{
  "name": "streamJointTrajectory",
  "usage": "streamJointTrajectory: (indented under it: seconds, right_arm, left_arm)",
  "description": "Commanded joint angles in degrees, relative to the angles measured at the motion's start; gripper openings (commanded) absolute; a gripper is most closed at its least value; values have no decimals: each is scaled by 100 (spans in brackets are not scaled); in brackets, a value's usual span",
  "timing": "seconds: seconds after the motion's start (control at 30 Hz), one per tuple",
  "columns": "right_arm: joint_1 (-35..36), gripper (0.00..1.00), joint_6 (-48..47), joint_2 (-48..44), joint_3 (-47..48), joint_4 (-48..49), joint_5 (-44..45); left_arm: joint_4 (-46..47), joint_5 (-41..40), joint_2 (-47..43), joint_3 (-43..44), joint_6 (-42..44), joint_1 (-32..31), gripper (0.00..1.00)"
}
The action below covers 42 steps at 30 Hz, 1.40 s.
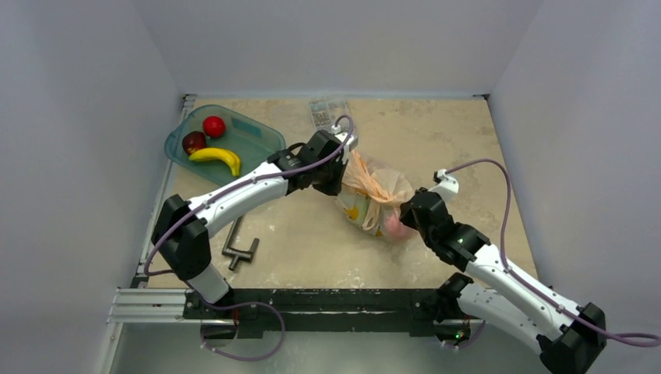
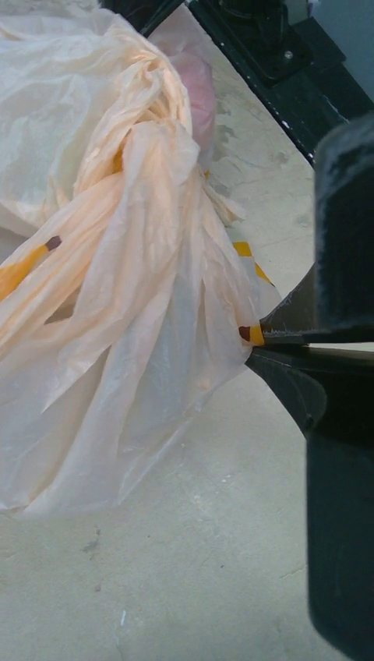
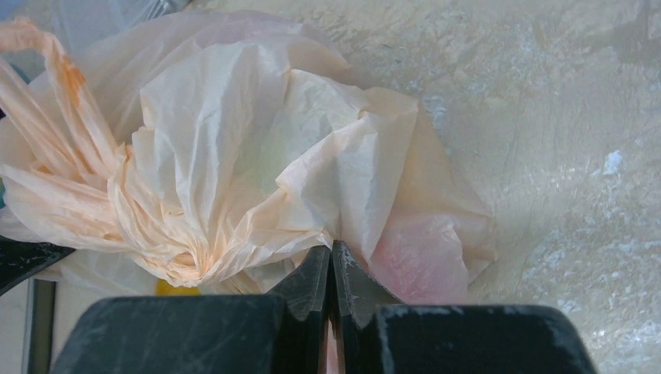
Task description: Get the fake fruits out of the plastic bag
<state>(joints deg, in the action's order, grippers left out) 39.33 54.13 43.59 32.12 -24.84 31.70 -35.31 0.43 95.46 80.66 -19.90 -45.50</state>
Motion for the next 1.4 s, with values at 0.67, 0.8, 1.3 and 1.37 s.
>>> streamJointTrajectory:
  seconds: [0.67,0.8,1.3,1.37]
  right_arm:
    - [-33,0,-2856,52,36,1635,-2931]
    - [-31,0,-2813,-11,-88,1669,-2979]
    - [-22,0,-2765,-50,-224,1756,-3155]
    - [-26,0,-2725,-47,-224,1741,-3291]
  left_arm:
    - [684,-1674,-386,-174,963,-856,80]
    - [626,-1643,-323,-113,923,-849,75]
    - [1029,-1179,-377,-319,875,-714,51]
    - [1025,-994,-328,-296,889,-671,42]
